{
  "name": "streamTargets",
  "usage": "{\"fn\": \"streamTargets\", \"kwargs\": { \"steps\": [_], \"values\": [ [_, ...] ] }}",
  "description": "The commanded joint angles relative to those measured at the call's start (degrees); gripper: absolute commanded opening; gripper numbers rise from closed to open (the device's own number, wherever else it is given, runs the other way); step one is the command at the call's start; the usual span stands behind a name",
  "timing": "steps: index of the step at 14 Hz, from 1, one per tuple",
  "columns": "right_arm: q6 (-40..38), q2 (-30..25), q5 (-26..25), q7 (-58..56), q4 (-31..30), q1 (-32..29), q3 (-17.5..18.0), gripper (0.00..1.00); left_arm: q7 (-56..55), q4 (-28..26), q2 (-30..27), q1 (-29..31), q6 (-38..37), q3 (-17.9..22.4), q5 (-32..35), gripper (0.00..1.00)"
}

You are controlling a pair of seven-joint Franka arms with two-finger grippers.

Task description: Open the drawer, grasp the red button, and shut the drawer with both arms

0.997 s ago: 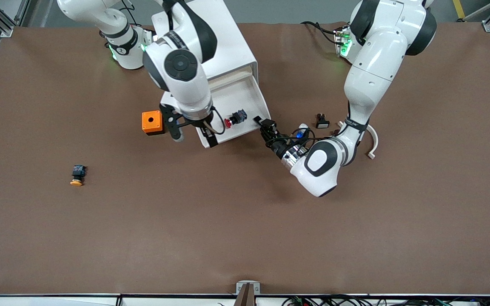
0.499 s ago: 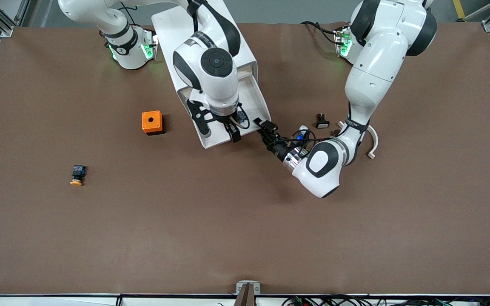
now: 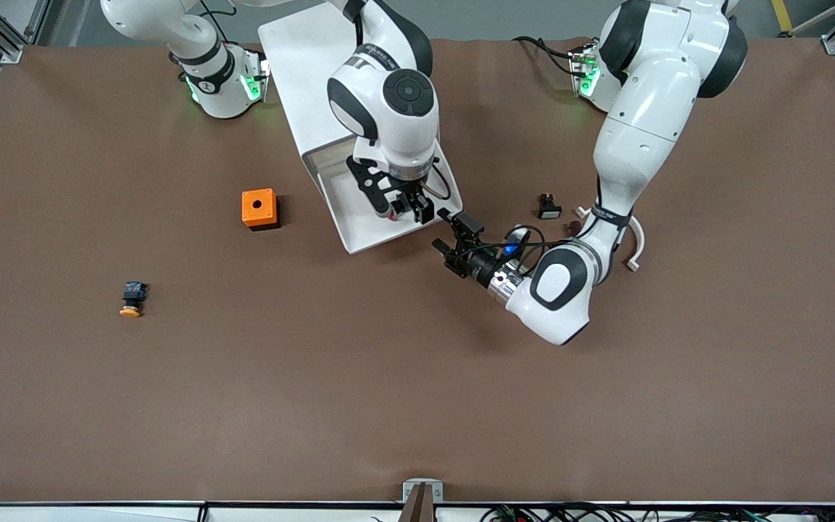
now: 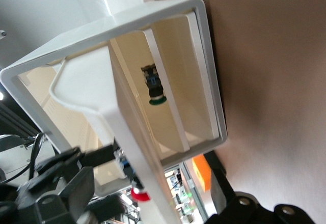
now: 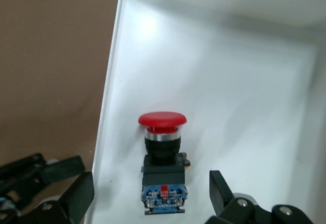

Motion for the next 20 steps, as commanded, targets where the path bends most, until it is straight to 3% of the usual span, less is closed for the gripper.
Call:
{"fn": "streamTargets", "kwargs": {
  "steps": [1,5,10,11,14,15,18,20],
  "values": [
    [-0.87,1.18,-0.53,0.45,1.05,1.49,-0.39,1.00,5.35,0.78,0.10,0.83,0.12,0.21,-1.69,1.00],
    [-0.96,1.53,-0.53,-1.49,-0.09,2.37,-0.48,1.00,14.92,2.79,0.10,1.80,0.12,0.38,-1.16,1.00],
    [-2.18,1.44,-0.53,-5.08,-0.27,2.02,-0.48,1.00,27.15,6.05,-0.52,-0.13,0.12,3.81,-0.29,1.00],
    [-2.27,1.44,-0.53,-6.05,-0.27,2.02,-0.48,0.87,28.91,7.71,-0.60,-0.39,0.30,4.07,0.76,1.00],
    [-2.54,1.36,-0.44,-5.36,-0.09,2.11,-0.48,0.16,35.84,9.39,-1.74,-1.97,5.29,4.34,5.06,1.00],
    [-2.63,1.27,0.08,-5.35,0.08,2.11,-0.48,0.00,38.91,9.66,-2.18,-2.15,6.09,4.34,6.12,1.00],
    [-5.94,0.39,0.17,-5.70,1.83,1.67,-0.48,0.00,47.36,10.54,-4.03,-3.73,10.04,4.34,11.21,1.00],
    [-13.75,-0.23,0.35,-8.94,7.44,-0.78,-0.57,0.00,52.54,10.80,-4.91,-4.70,12.16,4.34,15.69,1.00]
  ]
}}
